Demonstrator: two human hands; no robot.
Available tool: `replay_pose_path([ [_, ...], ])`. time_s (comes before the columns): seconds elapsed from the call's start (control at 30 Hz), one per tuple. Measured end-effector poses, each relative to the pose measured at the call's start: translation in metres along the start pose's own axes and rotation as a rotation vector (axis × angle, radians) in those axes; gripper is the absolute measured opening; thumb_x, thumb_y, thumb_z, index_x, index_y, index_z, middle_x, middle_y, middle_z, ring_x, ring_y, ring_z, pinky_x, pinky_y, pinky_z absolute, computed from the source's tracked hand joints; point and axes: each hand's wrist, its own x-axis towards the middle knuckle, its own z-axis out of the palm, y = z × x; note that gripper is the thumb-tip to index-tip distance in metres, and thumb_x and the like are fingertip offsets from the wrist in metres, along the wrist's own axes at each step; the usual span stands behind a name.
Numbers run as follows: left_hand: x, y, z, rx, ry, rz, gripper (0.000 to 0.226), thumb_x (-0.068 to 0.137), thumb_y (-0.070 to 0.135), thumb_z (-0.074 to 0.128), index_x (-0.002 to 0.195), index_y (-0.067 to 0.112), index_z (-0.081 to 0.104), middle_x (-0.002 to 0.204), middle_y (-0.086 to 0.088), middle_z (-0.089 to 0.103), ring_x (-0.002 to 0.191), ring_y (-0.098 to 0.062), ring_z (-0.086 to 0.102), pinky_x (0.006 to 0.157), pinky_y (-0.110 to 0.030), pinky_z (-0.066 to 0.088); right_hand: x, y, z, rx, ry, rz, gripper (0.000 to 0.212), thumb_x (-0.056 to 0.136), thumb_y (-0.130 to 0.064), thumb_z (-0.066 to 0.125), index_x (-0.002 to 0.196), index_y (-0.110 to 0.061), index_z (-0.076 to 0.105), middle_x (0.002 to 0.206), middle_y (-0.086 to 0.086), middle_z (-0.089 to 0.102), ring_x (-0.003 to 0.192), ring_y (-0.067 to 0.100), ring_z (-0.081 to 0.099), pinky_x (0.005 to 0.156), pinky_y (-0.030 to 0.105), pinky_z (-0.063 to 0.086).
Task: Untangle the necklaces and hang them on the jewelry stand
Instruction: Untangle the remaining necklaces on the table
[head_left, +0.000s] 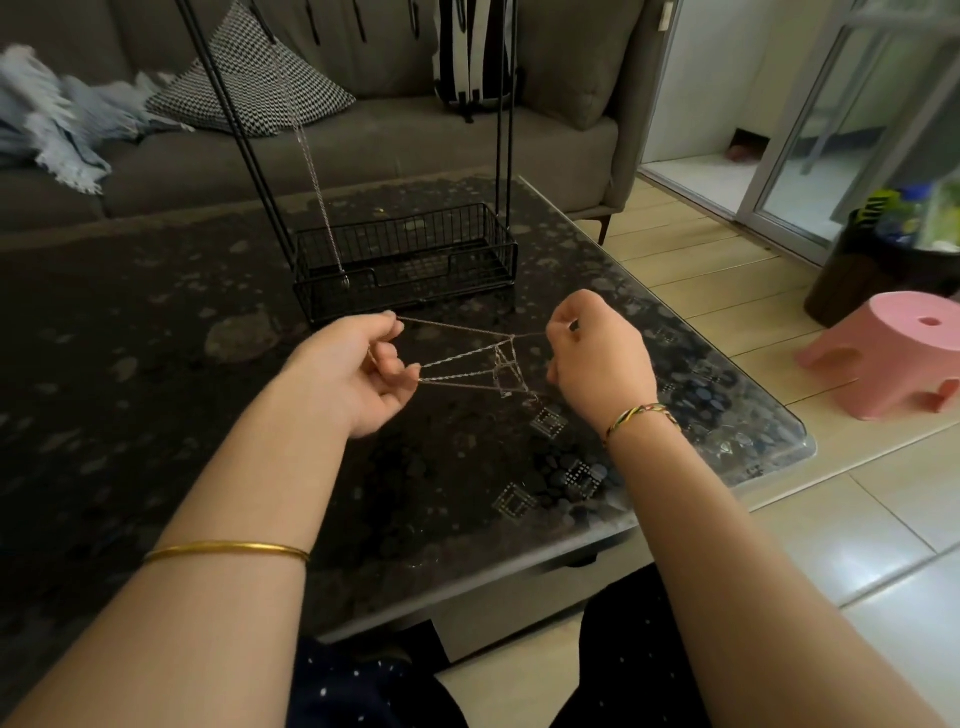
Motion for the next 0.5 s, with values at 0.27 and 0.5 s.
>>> replay_pose_path([
  [0.27,0.0004,-0.0030,0.0040,0.150,-0.021,0.018,0.021,0.090,0.026,0.058,0.073,0.017,0.049,0.055,0.005,0.043,0.047,-0.007,0.036,0.045,-0.018,0.027,0.0038,0.0012,0.0057,0.098,0.096,0.032,0.012,0.098,-0.019,0.038,0.095,-0.015,0.049,0.087,0.008,0.066,0.080,0.028,0.063,0.076,0.044,0.054],
  [0.5,-0.0085,-0.0056,0.0081,0.192,-0.069,0.059,0.013,0.092,0.022,0.056,0.083,0.014,0.062,0.071,0.002,0.072,0.055,-0.007,0.065,0.039,-0.014,0.027,0.0080,0.0050,0.0053,0.083,0.105,0.094,0.018,0.098,-0.017,0.037,0.099,-0.008,0.054,0.093,0.011,0.065,0.085,0.025,0.062,0.073,0.033,0.050],
])
